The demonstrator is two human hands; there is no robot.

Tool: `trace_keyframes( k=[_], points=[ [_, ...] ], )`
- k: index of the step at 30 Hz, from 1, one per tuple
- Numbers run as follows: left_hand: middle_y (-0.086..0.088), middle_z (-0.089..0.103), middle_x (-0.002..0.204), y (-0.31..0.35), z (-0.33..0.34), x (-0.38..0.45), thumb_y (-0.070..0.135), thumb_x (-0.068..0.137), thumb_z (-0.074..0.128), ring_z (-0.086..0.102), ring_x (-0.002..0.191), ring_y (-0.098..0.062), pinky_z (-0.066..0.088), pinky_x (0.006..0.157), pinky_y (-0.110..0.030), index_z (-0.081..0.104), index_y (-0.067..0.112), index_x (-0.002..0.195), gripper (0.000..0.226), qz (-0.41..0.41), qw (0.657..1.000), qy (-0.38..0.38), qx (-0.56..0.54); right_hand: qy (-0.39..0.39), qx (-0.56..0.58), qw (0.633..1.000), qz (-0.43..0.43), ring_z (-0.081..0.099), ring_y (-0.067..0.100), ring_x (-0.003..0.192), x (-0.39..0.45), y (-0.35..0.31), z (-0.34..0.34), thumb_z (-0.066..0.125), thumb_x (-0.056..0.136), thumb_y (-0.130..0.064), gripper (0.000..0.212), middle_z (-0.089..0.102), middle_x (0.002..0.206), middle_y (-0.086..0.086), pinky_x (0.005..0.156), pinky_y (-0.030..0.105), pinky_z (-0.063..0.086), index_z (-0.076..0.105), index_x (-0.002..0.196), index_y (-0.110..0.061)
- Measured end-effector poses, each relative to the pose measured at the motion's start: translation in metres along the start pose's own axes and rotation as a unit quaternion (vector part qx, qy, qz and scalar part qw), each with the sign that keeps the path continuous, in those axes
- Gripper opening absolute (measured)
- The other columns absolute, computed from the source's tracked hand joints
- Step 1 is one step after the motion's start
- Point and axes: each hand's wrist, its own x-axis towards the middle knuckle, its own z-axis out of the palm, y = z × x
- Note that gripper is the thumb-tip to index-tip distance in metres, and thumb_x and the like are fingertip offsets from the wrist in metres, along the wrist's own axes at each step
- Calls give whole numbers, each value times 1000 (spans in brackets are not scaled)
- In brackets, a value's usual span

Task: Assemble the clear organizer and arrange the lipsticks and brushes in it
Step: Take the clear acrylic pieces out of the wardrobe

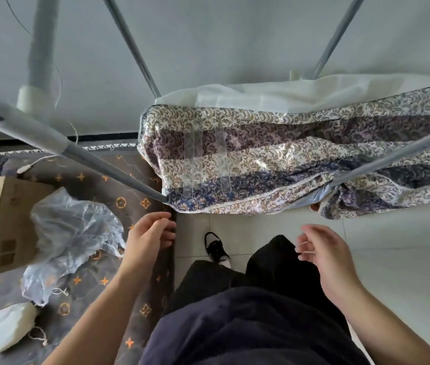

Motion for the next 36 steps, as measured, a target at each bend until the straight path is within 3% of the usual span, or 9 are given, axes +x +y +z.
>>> trace_keyframes(
  k=[7,12,16,19,23,26,28,32,36],
  points=[
    [-1,76,79,30,35,119,11,97,59,67,63,-8,56,55,-20,73,16,102,16,-31,999,2,26,-41,-55,997,33,65,17,65,119,-19,81,65,95,-24,12,72,80,8,55,30,53,69,98,-13],
    [3,68,70,12,69,199,12,94,62,58,54,-7,49,53,-25,71,15,105,15,-74,993,23,88,-90,-135,985,57,66,18,72,221,-6,140,62,94,-28,15,72,82,4,65,35,54,68,102,-15],
    [9,64,115,-7,90,259,33,93,62,60,73,-3,45,58,-23,54,24,140,49,-79,962,16,260,-90,-235,966,50,65,16,76,291,8,182,68,85,-53,41,67,90,-2,70,34,55,60,111,-21],
    [18,56,99,-22,110,297,43,89,67,58,64,-2,43,41,-17,39,25,151,71,-95,943,-4,318,-53,-305,950,47,62,11,63,330,16,204,69,79,-61,55,59,74,-10,55,30,52,56,117,-23],
    [11,60,107,-42,131,331,63,77,75,66,82,-11,54,55,-26,36,26,148,89,-100,932,-19,347,-46,-335,940,55,53,3,70,353,26,227,64,64,-83,88,56,86,-12,52,24,37,49,125,-21],
    [9,63,104,-56,140,339,62,74,80,66,78,-7,48,49,-16,39,24,141,87,-94,941,0,326,-41,-357,932,41,49,1,69,355,29,251,67,58,-85,106,46,85,-15,49,23,35,41,133,-15],
    [11,63,100,-61,145,340,62,71,83,66,78,-5,46,50,-16,42,27,134,82,-93,951,12,296,-29,-343,938,49,46,0,63,354,29,267,74,63,-76,103,43,79,-14,46,20,33,40,134,-9],
    [10,68,98,-65,153,336,60,66,88,69,81,-8,52,61,-23,42,36,120,75,-105,962,-16,252,-44,-243,964,101,48,7,55,355,30,290,79,74,-42,39,56,72,-5,46,24,38,60,88,-11],
    [8,72,98,-65,159,337,49,69,91,73,77,-13,58,63,-28,45,34,116,68,-123,966,-53,222,-103,-208,963,137,39,10,81,352,22,295,67,80,-28,47,54,80,19,71,40,52,61,106,9]
  ],
)
